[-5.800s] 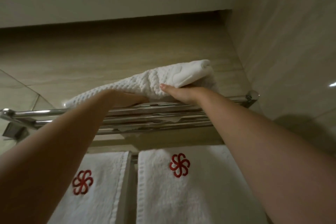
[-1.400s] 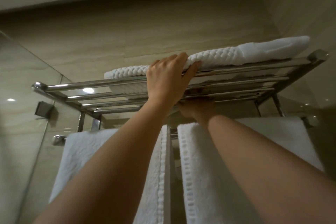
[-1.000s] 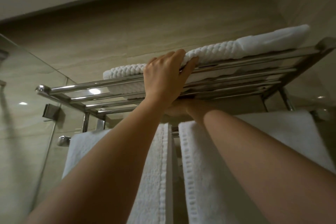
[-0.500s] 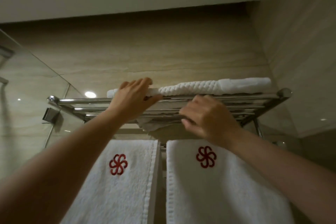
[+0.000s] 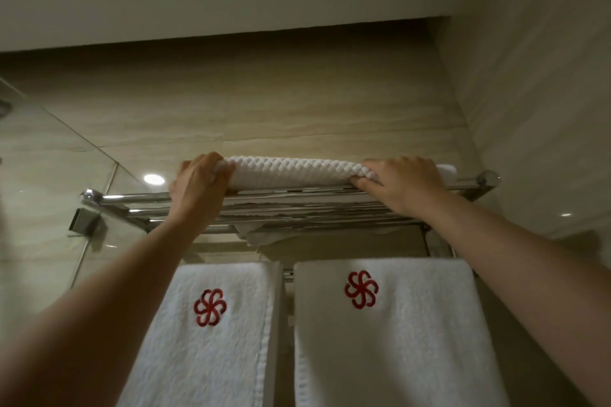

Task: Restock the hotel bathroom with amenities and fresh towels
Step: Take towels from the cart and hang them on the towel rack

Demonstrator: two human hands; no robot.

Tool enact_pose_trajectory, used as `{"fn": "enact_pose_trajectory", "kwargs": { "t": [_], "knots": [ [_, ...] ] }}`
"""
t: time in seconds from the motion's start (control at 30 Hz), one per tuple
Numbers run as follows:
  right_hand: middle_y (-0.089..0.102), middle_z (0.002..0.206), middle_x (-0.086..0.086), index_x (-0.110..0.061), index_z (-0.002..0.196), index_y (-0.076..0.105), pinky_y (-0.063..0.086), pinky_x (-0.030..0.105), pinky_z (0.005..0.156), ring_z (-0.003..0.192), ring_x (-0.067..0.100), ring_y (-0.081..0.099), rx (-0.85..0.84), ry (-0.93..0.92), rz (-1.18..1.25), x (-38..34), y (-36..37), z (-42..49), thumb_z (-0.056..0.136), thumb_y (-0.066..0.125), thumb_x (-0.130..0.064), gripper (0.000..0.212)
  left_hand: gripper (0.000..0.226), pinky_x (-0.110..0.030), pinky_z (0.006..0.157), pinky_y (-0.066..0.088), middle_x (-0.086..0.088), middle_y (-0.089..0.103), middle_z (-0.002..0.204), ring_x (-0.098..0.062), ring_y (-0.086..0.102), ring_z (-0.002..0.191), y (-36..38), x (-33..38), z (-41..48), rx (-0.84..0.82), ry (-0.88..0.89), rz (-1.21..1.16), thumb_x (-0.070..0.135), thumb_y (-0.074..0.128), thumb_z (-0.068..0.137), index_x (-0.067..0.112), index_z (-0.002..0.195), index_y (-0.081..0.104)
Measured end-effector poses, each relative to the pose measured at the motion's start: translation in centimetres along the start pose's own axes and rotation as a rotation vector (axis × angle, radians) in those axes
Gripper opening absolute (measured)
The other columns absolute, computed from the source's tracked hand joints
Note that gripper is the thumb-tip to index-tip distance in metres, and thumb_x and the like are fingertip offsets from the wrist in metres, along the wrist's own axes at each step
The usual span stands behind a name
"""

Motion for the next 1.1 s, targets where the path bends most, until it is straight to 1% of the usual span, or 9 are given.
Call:
{"fn": "enact_pose_trajectory", "kwargs": {
  "t": [0.13, 0.2, 0.3, 0.43, 0.57, 0.67, 0.8, 0.93, 1.1],
  "knots": [
    [0.065, 0.095, 0.000, -0.025, 0.109, 0.057, 0.040, 0.034, 0.074, 0.086, 0.023, 0.058, -0.011, -0.020, 0.043, -0.9, 0.6, 1.2, 0.094, 0.032, -0.054, 0.041, 0.024, -0.049, 0.096, 0.032, -0.013, 0.057, 0.113, -0.030, 0.043, 0.112, -1.3, -0.1, -0.7, 0.170, -0.017, 0.057, 0.031, 0.046, 0.095, 0.010, 0.100, 0.055],
    [0.066, 0.099, 0.002, -0.024, 0.108, 0.058, 0.036, 0.032, 0.070, 0.086, 0.024, 0.058, -0.001, -0.024, 0.022, -1.1, 0.7, 1.5, 0.094, 0.032, -0.054, 0.042, 0.028, -0.049, 0.104, 0.023, -0.013, 0.056, 0.117, -0.030, 0.042, 0.118, -1.1, -0.5, -1.5, 0.134, -0.007, 0.172, 0.033, 0.041, 0.097, 0.011, 0.106, 0.055],
    [0.063, 0.085, 0.000, -0.023, 0.103, 0.058, 0.035, 0.029, 0.067, 0.072, 0.018, 0.051, 0.017, -0.045, 0.025, -1.1, 0.7, 1.1, 0.093, 0.033, -0.056, 0.043, 0.039, -0.047, 0.110, 0.015, -0.010, 0.051, 0.123, -0.027, 0.038, 0.125, -0.5, -1.0, -3.0, 0.064, 0.006, 0.317, 0.039, 0.026, 0.099, 0.013, 0.114, 0.050],
    [0.061, 0.080, -0.002, -0.021, 0.102, 0.059, 0.038, 0.027, 0.065, 0.068, 0.014, 0.051, 0.155, -0.043, 0.037, -1.5, 0.6, -0.5, 0.094, 0.040, -0.050, 0.035, 0.049, -0.049, 0.115, 0.007, -0.006, 0.033, 0.142, -0.022, 0.017, 0.140, 0.6, -1.0, -3.5, -0.061, -0.039, 0.387, 0.049, 0.016, 0.096, 0.017, 0.128, 0.036],
    [0.068, 0.097, 0.002, -0.017, 0.110, 0.061, 0.044, 0.033, 0.076, 0.083, 0.020, 0.061, 0.232, -0.025, 0.056, -1.7, 1.0, -1.6, 0.091, 0.053, -0.038, 0.030, 0.058, -0.051, 0.116, 0.005, -0.004, 0.026, 0.147, -0.021, 0.009, 0.143, 0.9, -1.7, -2.8, -0.121, -0.028, 0.401, 0.059, 0.008, 0.091, 0.022, 0.130, 0.031],
    [0.069, 0.108, 0.005, -0.015, 0.119, 0.060, 0.045, 0.037, 0.084, 0.096, 0.025, 0.063, 0.254, -0.045, 0.062, -1.4, 1.6, -2.0, 0.088, 0.058, -0.034, 0.036, 0.067, -0.051, 0.116, 0.005, -0.004, 0.023, 0.149, -0.020, 0.006, 0.144, 1.2, -2.4, -3.1, -0.078, -0.006, 0.413, 0.065, 0.004, 0.087, 0.023, 0.132, 0.028],
    [0.065, 0.117, 0.004, -0.017, 0.125, 0.055, 0.038, 0.036, 0.090, 0.105, 0.023, 0.058, 0.223, -0.074, 0.075, -1.1, 1.4, -1.7, 0.094, 0.048, -0.036, 0.037, 0.076, -0.048, 0.117, 0.001, -0.003, 0.005, 0.157, -0.018, -0.006, 0.145, 1.5, -2.6, -5.0, -0.027, -0.015, 0.404, 0.063, 0.001, 0.085, 0.019, 0.146, 0.013],
    [0.055, 0.131, 0.002, -0.018, 0.134, 0.045, 0.033, 0.035, 0.099, 0.119, 0.022, 0.049, 0.160, -0.054, 0.087, -1.3, 1.3, -2.2, 0.097, 0.039, -0.036, 0.042, 0.075, -0.042, 0.114, -0.009, 0.003, -0.019, 0.156, -0.014, -0.021, 0.141, 1.1, -1.7, -6.6, -0.089, -0.066, 0.387, 0.061, -0.002, 0.083, 0.024, 0.148, -0.011],
    [0.048, 0.138, 0.002, -0.016, 0.138, 0.040, 0.029, 0.037, 0.107, 0.127, 0.021, 0.041, 0.064, -0.037, 0.096, -1.9, -1.0, -4.6, 0.098, 0.038, -0.033, 0.044, 0.075, -0.039, 0.114, -0.007, 0.003, -0.013, 0.157, -0.012, -0.014, 0.143, -0.4, 0.7, -9.1, -0.190, -0.008, 0.292, 0.060, 0.002, 0.083, 0.025, 0.149, -0.005]
  ]
}}
Point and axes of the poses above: each hand's wrist, its own z-axis towards the middle knuckle, its own y-axis out of the palm, x = y × z, the point moved 3 cm from there along z, towards the middle knuckle
